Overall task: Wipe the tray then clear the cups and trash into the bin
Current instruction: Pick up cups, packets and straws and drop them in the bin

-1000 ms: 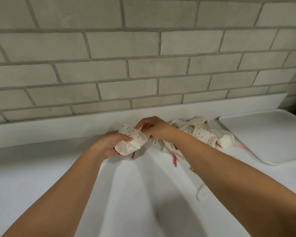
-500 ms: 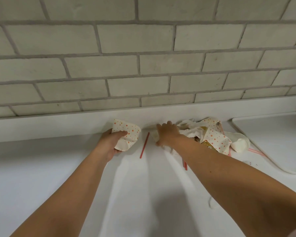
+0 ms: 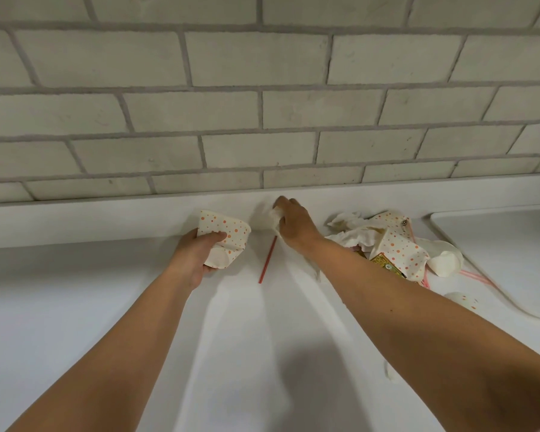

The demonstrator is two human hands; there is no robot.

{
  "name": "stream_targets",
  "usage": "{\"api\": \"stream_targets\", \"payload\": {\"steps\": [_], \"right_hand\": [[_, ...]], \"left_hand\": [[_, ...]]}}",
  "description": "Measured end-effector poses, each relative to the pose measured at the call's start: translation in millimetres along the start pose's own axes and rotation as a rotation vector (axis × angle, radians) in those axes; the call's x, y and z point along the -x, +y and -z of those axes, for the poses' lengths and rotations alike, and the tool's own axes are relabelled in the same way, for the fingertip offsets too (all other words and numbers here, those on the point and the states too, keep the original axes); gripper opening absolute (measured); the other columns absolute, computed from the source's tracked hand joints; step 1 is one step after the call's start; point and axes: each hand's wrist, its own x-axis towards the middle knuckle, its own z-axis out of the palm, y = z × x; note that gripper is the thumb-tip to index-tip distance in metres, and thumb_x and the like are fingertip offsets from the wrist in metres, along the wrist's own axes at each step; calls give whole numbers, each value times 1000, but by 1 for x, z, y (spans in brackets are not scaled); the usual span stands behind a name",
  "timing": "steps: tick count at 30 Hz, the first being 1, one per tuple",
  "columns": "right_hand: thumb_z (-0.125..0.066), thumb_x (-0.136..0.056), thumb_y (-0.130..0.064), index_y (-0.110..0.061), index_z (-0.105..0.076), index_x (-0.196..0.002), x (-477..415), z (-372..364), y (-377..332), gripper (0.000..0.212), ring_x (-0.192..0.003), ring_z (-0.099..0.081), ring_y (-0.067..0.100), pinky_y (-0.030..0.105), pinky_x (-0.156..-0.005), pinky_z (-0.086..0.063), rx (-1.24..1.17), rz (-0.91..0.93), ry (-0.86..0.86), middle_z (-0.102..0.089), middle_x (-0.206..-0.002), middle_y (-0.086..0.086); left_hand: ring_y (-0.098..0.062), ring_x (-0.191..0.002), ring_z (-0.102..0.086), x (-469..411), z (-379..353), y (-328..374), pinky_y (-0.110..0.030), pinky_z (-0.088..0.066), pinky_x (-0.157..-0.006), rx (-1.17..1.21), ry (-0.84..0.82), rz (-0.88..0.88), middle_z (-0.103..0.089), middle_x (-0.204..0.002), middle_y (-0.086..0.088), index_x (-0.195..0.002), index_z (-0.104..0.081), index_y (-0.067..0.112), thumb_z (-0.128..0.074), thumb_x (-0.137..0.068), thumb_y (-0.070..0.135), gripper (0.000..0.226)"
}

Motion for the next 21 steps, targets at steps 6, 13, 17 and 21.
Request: {"api": "stream_targets", "payload": {"steps": [6,13,17,21], "right_hand": [[-40,-95,-29,1,-56,-114,14,-30,-2,38,-106,-57,33,29,-76,-41,202,-172,-209,-56,-116,18],[-59,-86,-2,2,-59,-99,20,-28,-17,14,-112,-59,28,33,-87,-50,452,-188,-329,-61,-120,16],[-57,-90,-6,3,-57,-117,27,-21,-18,28,-111,-60,28,31,-84,-49,507,-166,-378,-64,-111,14],[-61,-81,0,-2,-59,-118,37,-16,-17,37,-82,-56,24,25,-52,-42,587,-181,-501,-48,-68,4]], "left_hand": [[-19,-81,-59,2,2,3,-33,-49,-73,9,15,-7,-63,-95,-4,-105,-55,14,-62,-86,9,21],[-18,-78,-58,7,-2,3,-32,-47,-71,-11,5,-3,-62,-89,-1,-103,-54,15,-61,-87,9,18],[-17,-79,-59,10,-5,6,-32,-49,-72,-20,-1,-7,-62,-92,-1,-104,-54,15,-62,-87,10,20],[-21,-85,-60,14,-10,7,-33,-49,-72,-49,-11,-38,-62,-100,-4,-110,-54,15,-60,-87,9,24]]}}
